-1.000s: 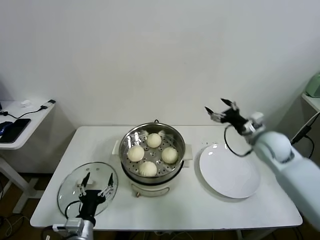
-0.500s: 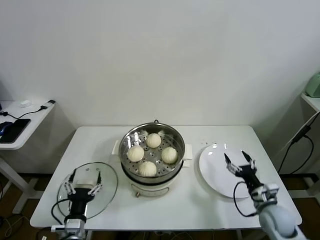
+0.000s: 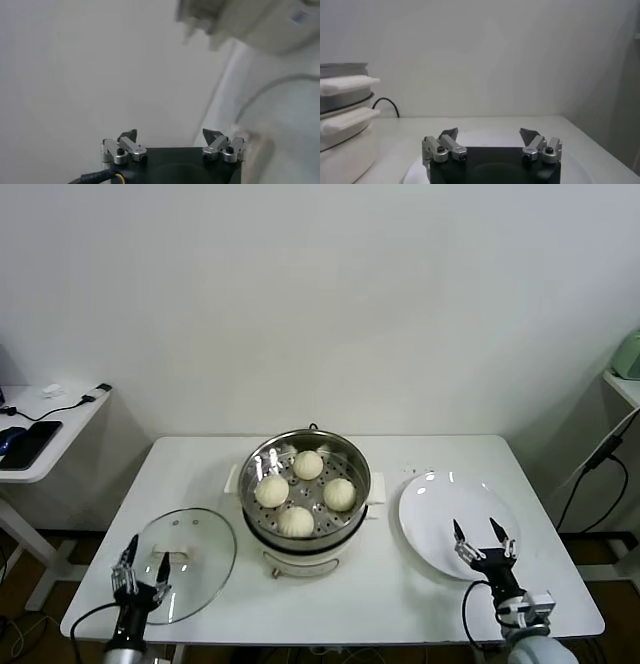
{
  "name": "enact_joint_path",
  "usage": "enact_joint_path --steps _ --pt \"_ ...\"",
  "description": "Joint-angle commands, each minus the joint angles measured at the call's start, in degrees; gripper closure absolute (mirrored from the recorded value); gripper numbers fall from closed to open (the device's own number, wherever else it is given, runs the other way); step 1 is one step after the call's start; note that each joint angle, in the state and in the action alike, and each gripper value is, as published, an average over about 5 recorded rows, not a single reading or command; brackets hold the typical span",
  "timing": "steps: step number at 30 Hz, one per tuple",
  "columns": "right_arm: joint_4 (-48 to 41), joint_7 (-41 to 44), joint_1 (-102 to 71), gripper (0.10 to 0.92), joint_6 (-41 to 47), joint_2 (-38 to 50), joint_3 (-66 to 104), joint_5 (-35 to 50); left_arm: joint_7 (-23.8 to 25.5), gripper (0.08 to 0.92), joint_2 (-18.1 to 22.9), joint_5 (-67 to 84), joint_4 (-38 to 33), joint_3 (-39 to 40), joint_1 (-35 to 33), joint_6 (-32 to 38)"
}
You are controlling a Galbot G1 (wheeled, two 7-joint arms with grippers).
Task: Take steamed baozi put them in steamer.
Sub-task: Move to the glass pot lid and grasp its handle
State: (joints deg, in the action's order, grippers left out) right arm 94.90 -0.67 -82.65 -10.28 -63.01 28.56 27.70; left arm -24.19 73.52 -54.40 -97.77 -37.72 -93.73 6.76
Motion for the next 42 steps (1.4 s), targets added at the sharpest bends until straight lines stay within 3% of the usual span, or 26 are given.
enact_joint_path --steps 1,19,31,42 --pt "-0.18 -1.44 -1.68 0.203 -1.45 -1.62 -1.1 -1.05 -2.44 0.177 -1.89 -15.19 8.65 -0.16 2.54 -2.43" --pt "0.07 -2.76 -1.64 0.203 -1.57 -1.49 -1.32 -1.24 1.05 0.177 -0.4 -15.43 12.28 3.16 12.27 -9.11" --pt "0.54 -2.88 -2.12 0.203 -1.64 -1.74 -1.59 -1.38 0.84 0.192 -0.7 -16.1 14.82 3.57 12.02 -10.01" --pt "1.53 -3.12 -2.08 0.203 -1.47 -1.58 -2.27 -2.04 -0.14 0.49 -0.54 -17.48 16.05 3.61 12.09 -9.33"
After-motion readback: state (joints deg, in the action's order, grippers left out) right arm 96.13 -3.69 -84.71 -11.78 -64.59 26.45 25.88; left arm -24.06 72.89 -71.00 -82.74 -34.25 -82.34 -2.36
